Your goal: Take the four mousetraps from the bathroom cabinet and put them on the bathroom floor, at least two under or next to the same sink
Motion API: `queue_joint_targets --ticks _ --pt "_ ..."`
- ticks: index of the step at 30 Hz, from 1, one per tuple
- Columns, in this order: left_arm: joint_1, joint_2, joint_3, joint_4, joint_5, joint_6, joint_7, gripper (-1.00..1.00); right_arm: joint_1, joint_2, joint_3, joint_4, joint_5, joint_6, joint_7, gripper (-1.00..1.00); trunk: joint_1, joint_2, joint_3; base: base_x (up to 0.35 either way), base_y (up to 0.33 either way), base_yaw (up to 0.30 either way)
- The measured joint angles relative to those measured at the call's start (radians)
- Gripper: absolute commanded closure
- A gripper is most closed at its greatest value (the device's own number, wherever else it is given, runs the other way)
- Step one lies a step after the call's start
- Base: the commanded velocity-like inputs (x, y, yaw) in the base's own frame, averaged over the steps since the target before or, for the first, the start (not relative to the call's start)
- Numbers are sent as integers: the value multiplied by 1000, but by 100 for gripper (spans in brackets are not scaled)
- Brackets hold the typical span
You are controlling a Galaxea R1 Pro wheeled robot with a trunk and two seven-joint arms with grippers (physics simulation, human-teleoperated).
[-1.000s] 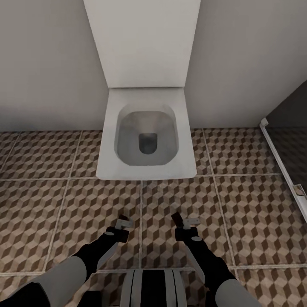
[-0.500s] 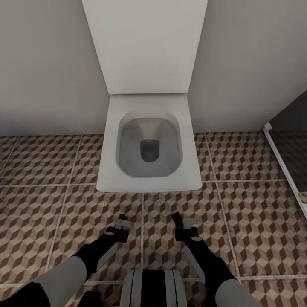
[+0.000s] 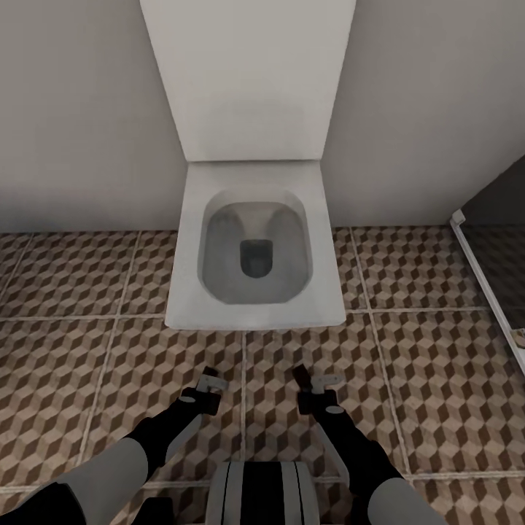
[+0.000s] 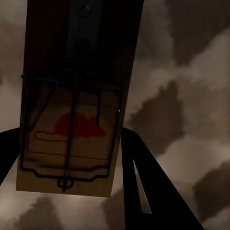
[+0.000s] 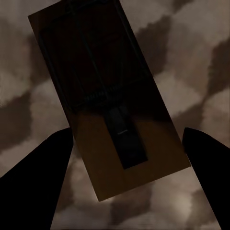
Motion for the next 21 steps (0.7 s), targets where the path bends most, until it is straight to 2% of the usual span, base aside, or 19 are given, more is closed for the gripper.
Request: queue_joint_targets --ticks 13,21 --pt "0 -1 0 0 0 0 0 100 0 0 2 9 1 6 0 100 0 0 0 0 0 0" --pt "0 -17 0 0 0 1 0 100 -10 -1 1 33 14 9 0 100 0 0 0 0 0 0"
